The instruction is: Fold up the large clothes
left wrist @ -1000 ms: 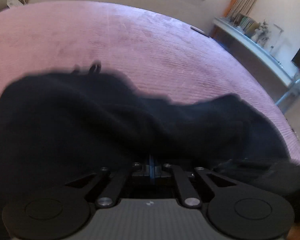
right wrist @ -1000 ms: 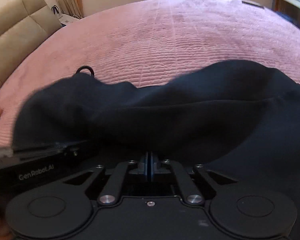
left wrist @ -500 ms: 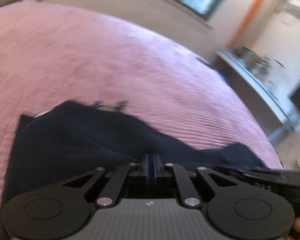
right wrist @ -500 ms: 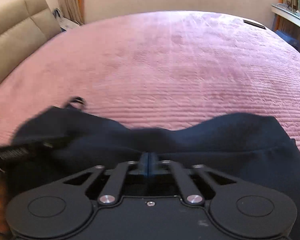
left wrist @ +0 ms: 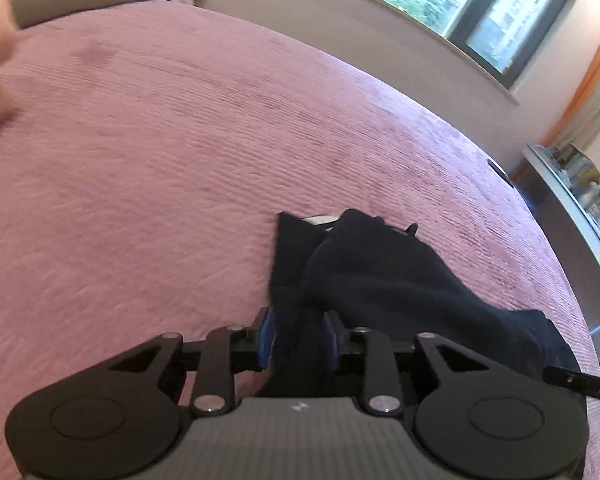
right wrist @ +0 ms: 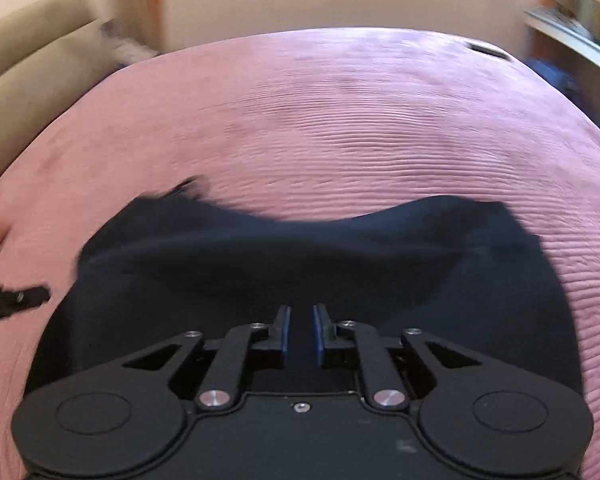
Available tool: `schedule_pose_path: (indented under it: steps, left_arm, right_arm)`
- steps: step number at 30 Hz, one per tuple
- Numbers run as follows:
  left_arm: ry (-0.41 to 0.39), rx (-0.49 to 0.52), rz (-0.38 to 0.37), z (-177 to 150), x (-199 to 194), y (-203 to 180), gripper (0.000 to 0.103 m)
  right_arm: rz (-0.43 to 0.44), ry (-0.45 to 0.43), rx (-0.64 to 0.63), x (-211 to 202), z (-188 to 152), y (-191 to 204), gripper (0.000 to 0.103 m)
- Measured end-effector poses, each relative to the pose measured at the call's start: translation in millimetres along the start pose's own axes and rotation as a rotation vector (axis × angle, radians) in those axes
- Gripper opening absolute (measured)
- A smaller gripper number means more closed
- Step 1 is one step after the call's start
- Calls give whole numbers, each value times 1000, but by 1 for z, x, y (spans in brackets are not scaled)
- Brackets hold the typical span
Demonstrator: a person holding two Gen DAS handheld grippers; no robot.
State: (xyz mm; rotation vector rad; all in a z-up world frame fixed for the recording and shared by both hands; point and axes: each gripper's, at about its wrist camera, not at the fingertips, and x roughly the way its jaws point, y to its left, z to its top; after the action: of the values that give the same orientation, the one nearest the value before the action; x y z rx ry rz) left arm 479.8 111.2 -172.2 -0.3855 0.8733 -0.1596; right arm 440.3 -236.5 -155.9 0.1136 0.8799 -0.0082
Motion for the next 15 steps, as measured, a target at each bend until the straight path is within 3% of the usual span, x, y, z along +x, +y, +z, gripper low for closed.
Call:
schedule_pose_path:
  steps: [3,6,8,12,14,15]
  left_arm:
    - [20,-41,32,-15,-24,13,31]
    - [69,-81,33,-33,-34,28,33]
    - [104,-116,18,-45,-34,38,47]
    - [121,-180,-22,-65,-40,50,55]
    - [119,-222,-45,-74,-46,56,71]
    - [118,-246,-64,-80,-48,60,74]
  right_arm:
    - [6,55,-30,13,-27,24,12]
    - [-47,45,-44,28,-39,34,12]
    - [-82,36,-84,35,-40,41,13]
    - [-70,56,-58,32,-32,38,13]
    - [-44,48,-24,16,-31,32,13]
    - [-36,43,-18,8,-34,30,13]
